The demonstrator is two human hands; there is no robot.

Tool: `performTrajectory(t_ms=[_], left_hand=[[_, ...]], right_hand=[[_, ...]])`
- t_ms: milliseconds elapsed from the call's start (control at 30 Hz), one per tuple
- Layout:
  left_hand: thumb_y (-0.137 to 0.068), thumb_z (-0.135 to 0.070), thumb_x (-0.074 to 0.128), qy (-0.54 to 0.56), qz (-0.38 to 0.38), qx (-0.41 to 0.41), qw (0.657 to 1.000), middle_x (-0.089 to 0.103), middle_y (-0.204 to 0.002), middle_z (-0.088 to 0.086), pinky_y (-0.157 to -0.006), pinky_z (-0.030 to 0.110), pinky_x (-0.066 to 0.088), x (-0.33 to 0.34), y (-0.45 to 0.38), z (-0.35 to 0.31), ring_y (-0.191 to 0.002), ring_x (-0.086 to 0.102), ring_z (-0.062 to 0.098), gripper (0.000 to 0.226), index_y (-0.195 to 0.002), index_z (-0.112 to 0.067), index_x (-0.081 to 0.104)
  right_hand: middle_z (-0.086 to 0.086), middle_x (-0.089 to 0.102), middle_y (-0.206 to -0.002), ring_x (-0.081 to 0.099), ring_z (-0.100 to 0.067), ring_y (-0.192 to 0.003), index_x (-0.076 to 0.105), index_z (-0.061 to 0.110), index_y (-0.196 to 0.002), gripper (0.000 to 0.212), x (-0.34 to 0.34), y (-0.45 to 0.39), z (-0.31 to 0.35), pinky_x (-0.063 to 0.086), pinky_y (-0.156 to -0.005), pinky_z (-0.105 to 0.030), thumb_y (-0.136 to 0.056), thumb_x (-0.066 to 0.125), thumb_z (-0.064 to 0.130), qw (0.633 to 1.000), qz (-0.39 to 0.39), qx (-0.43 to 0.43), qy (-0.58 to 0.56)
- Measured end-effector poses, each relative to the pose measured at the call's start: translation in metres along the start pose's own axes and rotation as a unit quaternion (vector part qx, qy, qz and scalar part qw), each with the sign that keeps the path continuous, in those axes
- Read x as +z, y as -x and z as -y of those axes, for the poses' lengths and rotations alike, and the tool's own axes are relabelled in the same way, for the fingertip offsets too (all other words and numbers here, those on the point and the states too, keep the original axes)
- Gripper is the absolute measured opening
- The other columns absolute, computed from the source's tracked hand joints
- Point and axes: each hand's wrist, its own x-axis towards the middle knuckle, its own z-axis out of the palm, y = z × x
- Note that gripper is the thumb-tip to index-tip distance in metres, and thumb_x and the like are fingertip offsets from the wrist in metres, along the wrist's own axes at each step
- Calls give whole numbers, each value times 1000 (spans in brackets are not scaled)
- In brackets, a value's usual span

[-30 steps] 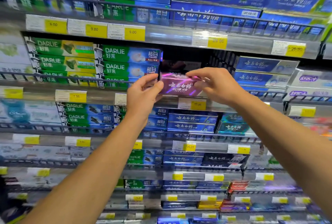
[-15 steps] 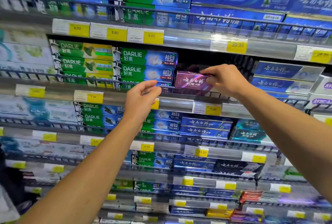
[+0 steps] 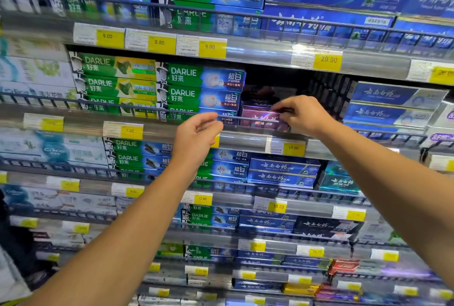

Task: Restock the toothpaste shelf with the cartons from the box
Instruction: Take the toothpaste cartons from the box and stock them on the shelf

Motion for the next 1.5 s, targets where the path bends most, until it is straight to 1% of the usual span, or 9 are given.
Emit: performTrajectory(t_ms=[100, 233, 367, 500, 800, 1033, 1133, 1333, 1500], left_hand=[[-87, -18, 66, -15, 4, -5, 1000, 67, -102, 0, -73, 23, 54, 3, 4, 5, -83, 63, 11, 22, -109, -20, 67], [-87, -21, 66, -41, 15, -17, 999, 67, -102, -2, -79, 31, 55, 12, 16, 13, -81, 64, 11, 25, -112, -22, 67], [-87, -23, 65, -81, 43, -18, 996, 66, -101, -7, -91, 41, 53, 33, 38, 22, -95, 64, 12, 22, -108, -29, 65], [-87, -21, 65, -126, 60, -13, 990, 65, -97, -14, -94, 40, 51, 62, 65, 31, -95, 62, 4, 28, -116, -24, 65], [-87, -23, 67, -228, 97, -38, 968, 64, -108, -5, -84, 22, 46, 118, 154, 76, -96, 60, 6, 38, -125, -21, 60], [-89, -27, 65, -302, 129, -127, 936, 61, -112, -9, -78, 13, 42, 132, 247, 149, -96, 58, 5, 42, -129, -23, 56], [-80, -31, 68, -277, 110, -199, 934, 66, -100, -7, -77, 11, 45, 131, 282, 189, -85, 60, -1, 47, -124, -16, 61], [-70, -55, 63, -365, 154, -274, 876, 69, -102, -14, -91, 33, 51, 117, 335, 287, -94, 65, 7, 48, -115, -39, 60], [-82, -22, 71, -365, 173, -315, 859, 65, -98, -9, -79, 8, 44, 105, 365, 359, -83, 59, 3, 39, -120, -22, 63]], right_hand=[[-4, 65, -123, 59, -21, -111, 67, 18, -119, 29, 4, 8, 5, 44, -97, -27, -91, 58, 16, 999, -43, -3, -3], [-5, 66, -117, 58, -23, -109, 67, 17, -117, 31, 10, 38, 12, 40, -90, -28, -87, 60, 18, 993, -116, -21, -4], [-4, 67, -115, 56, -22, -111, 66, 15, -118, 32, 18, 74, 8, 40, -93, -31, -87, 62, 21, 992, -121, -38, -19], [-2, 62, -125, 51, -23, -120, 59, 19, -126, 39, 29, 113, -9, 40, -102, -40, -89, 59, 31, 996, -81, -31, -34], [-7, 53, -134, 46, -26, -124, 51, 16, -135, 46, 61, 221, -67, 39, -103, -41, -92, 58, 28, 997, 35, 10, -61], [-6, 50, -139, 45, -25, -128, 48, 20, -137, 47, 133, 312, -115, 39, -105, -40, -93, 58, 30, 983, 153, 36, -99], [-8, 53, -135, 48, -26, -125, 50, 17, -135, 49, 176, 348, -129, 40, -102, -38, -89, 60, 28, 971, 202, 53, -112], [-15, 61, -123, 55, -32, -116, 58, 12, -127, 46, 275, 416, -148, 41, -99, -36, -83, 65, 22, 943, 293, 85, -135], [-12, 62, -121, 54, -30, -115, 61, 13, -120, 39, 364, 458, -162, 39, -98, -34, -83, 63, 22, 921, 345, 107, -143]])
